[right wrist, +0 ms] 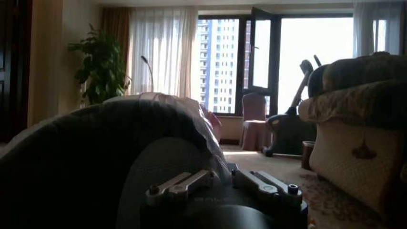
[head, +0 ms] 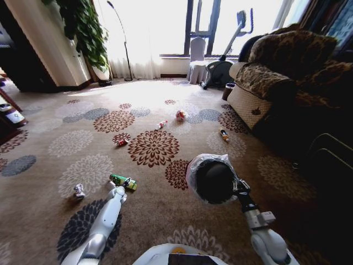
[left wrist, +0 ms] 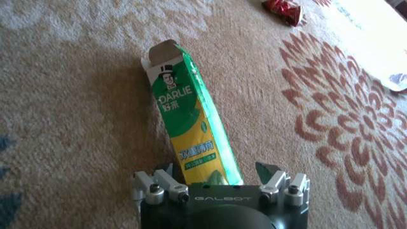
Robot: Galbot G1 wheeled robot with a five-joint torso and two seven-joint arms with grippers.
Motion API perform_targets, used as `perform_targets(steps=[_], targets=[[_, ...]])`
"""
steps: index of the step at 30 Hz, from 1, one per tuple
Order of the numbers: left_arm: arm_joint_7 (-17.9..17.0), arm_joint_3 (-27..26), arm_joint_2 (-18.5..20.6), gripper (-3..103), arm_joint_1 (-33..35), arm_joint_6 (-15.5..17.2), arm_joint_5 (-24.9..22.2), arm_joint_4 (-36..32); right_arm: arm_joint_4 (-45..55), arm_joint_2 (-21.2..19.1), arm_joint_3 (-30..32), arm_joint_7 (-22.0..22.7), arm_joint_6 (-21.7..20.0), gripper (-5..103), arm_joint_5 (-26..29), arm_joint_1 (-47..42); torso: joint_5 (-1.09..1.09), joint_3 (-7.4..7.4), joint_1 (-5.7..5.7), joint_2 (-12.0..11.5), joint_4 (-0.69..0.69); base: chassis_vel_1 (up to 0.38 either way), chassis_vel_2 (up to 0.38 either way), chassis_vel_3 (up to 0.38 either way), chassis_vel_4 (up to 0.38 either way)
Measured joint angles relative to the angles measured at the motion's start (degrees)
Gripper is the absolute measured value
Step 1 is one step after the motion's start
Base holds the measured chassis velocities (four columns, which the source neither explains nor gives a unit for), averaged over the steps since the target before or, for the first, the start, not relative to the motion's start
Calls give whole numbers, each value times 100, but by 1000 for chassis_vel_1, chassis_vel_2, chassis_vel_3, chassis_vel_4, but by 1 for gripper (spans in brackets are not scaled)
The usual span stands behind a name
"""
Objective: Pick up the trash from the ground and place it into the trash bin.
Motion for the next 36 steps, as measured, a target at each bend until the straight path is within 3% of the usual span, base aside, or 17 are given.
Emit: perform_targets(steps=[3, 10, 14, 16, 19, 22, 27, 32, 34, 35, 36], targets=[[28, -7, -2, 83, -48, -8, -16, 54, 0, -6, 0, 0, -1, 0, 9, 1, 0, 0, 0, 0, 0, 0, 0, 0, 0], [88, -59, 26, 59, -133, 21, -144, 210, -1, -71, 20, 0, -1, 0, 128, -23, 0, 0, 0, 0, 0, 0, 0, 0, 0], [144, -69, 33, 55, -97, 18, -151, 188, -2, -113, 53, 0, -1, 0, 178, -36, 0, 0, 0, 0, 0, 0, 0, 0, 0], [217, -71, 35, 43, -37, -17, -164, 100, 8, -126, 75, 0, -1, 0, 206, -30, -1, 0, 0, 0, 0, 0, 0, 0, 0], [230, -71, 35, 39, 12, -43, -214, 19, 25, -123, 75, 0, -4, 0, 208, -20, 0, 0, 0, 0, 0, 0, 0, 0, 0], [281, -74, 36, 28, 118, -92, -309, -100, 41, -92, 67, 0, -9, 0, 209, -22, 0, -1, 0, 0, 0, 0, 0, 0, 0], [291, -124, 32, 20, 144, -124, -374, -93, 41, -76, 66, 0, -9, 0, 205, -40, -1, -1, 0, 0, 0, 0, 0, 0, 0], [338, -145, 31, 4, 207, -144, -384, -158, 60, -84, 68, 0, -9, 0, 202, -52, 0, -1, 0, 0, 0, 0, 0, 0, 0], [453, -87, 41, 1, 356, -274, 95, -353, 80, -109, 63, 0, -13, 0, 220, -41, 0, -1, 0, 0, -1, 0, 0, 0, 0], [653, -33, 58, 1, 538, -446, 683, -580, 80, -142, 46, 0, 5, 0, 318, -18, -1, -1, 0, 0, -2, 0, 0, 0, 0], [653, -33, 58, 1, 538, -446, 683, -580, 80, -142, 46, 0, 5, 0, 318, -18, -1, -1, 0, 0, -2, 0, 0, 0, 0]])
